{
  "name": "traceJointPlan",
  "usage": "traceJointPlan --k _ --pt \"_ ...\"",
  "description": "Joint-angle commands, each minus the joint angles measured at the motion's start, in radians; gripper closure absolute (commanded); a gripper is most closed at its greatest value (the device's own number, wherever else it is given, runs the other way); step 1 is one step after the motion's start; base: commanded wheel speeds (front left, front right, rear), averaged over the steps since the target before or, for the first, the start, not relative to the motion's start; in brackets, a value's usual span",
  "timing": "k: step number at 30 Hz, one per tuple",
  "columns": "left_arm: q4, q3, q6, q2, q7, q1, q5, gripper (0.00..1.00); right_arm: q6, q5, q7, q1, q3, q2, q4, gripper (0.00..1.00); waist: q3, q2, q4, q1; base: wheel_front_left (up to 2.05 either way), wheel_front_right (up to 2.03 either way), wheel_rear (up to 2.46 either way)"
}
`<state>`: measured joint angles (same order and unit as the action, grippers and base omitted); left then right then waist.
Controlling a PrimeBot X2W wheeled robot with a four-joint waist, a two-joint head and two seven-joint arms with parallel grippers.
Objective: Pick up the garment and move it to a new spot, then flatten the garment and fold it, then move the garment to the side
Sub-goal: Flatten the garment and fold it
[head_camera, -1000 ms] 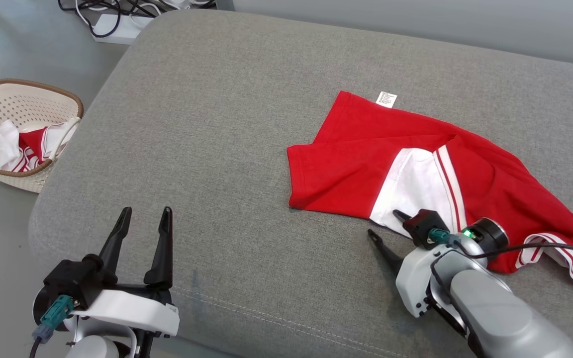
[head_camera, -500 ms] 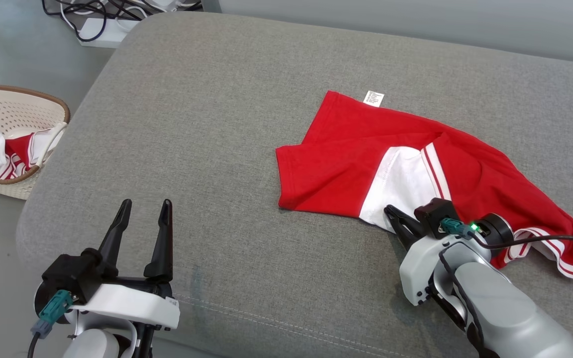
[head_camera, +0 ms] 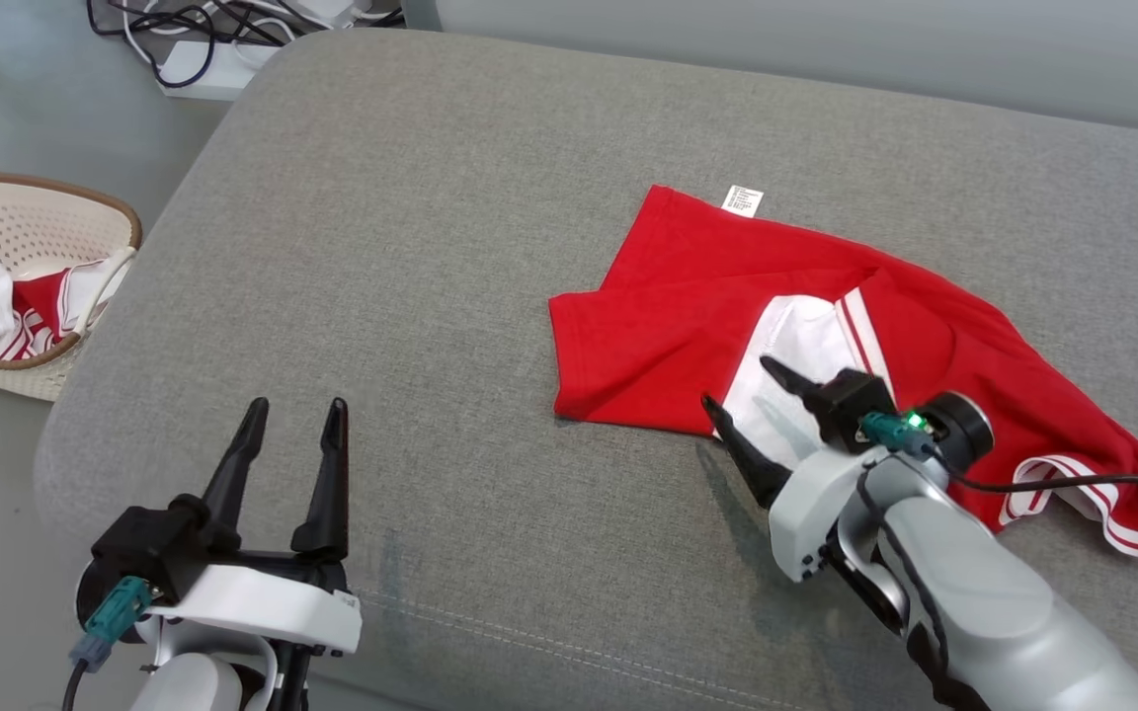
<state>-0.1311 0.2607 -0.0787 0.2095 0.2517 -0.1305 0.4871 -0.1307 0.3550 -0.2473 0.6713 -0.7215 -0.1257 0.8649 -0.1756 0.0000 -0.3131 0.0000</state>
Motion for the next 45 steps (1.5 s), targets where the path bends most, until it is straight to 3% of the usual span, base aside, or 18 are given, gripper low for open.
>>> traceJointPlan --k 1,4,11,16,21,32,45 --pt "0.02 -0.052 0.009 0.025 0.01 -0.034 -0.012 0.0 0.0 0.003 -0.014 -0.011 0.031 0.011 -0.064 0.0 0.01 0.0 0.015 0.0 0.0 0.0 0.0" --pt "0.02 -0.059 0.011 0.028 0.01 -0.031 -0.016 0.0 0.0 -0.004 -0.014 -0.039 0.076 0.005 -0.12 0.0 0.018 0.0 0.029 0.0 0.0 0.0 0.0" --pt "0.022 -0.069 0.011 0.045 0.01 -0.022 -0.026 0.0 0.0 -0.041 -0.014 -0.22 0.32 -0.01 -0.39 0.0 0.045 0.0 0.086 0.0 0.0 0.0 0.0" --pt "0.024 -0.071 0.007 0.063 -0.002 -0.012 -0.028 0.0 0.0 -0.073 -0.014 -0.377 0.481 0.002 -0.588 0.0 0.064 0.0 0.129 0.0 0.0 0.0 0.0" --pt "0.028 -0.078 0.0 0.082 -0.019 0.004 -0.025 0.0 0.0 -0.105 -0.014 -0.511 0.574 0.026 -0.705 0.0 0.082 0.0 0.167 0.0 0.0 0.0 0.0" --pt "0.054 -0.097 -0.022 0.115 -0.048 0.07 -0.011 0.0 0.0 -0.149 -0.008 -0.721 0.637 0.064 -0.791 0.0 0.143 0.0 0.21 0.0 0.0 0.0 0.0" --pt "0.077 -0.108 -0.045 0.136 -0.072 0.109 0.0 0.0 0.0 -0.152 0.026 -0.782 0.655 0.075 -0.85 0.0 0.166 0.0 0.234 0.0 0.0 0.0 0.0"
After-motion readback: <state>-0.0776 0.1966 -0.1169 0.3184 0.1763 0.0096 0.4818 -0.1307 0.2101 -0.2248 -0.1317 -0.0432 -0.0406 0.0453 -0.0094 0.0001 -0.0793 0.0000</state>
